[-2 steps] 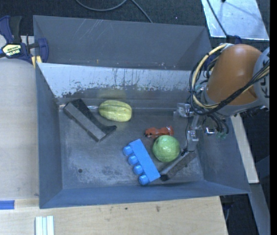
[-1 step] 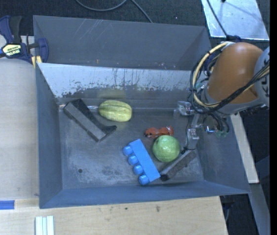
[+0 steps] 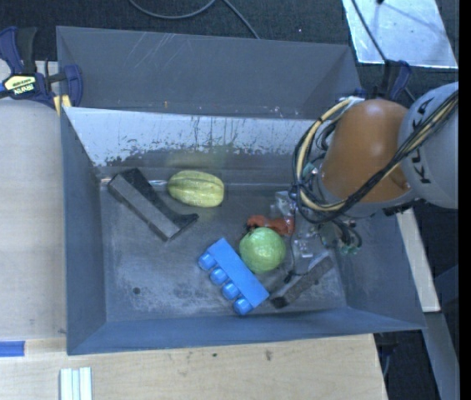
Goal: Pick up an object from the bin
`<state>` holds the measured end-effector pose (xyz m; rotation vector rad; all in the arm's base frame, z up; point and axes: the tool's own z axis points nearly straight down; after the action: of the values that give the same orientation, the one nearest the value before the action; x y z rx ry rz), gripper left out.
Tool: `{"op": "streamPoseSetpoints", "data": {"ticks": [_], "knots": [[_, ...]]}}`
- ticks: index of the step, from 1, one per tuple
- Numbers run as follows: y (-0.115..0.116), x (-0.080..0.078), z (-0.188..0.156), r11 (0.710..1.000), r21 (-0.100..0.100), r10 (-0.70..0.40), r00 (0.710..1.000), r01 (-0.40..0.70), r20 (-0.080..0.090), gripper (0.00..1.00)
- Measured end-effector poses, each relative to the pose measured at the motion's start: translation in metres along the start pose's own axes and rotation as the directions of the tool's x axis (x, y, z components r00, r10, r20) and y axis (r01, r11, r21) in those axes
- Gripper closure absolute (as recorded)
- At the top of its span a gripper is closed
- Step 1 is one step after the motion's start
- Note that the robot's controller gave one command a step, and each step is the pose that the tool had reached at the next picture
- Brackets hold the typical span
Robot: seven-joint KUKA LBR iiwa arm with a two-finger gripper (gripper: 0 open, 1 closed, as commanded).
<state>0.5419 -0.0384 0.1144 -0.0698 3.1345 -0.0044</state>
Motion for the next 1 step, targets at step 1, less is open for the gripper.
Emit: {"op": "streamPoseSetpoints", "data": {"ticks": [1], "knots": [[0.0440, 0.0174, 0.0398, 1.000, -0.002, 0.018, 1.000, -0.018, 0.006, 0.00]]}}
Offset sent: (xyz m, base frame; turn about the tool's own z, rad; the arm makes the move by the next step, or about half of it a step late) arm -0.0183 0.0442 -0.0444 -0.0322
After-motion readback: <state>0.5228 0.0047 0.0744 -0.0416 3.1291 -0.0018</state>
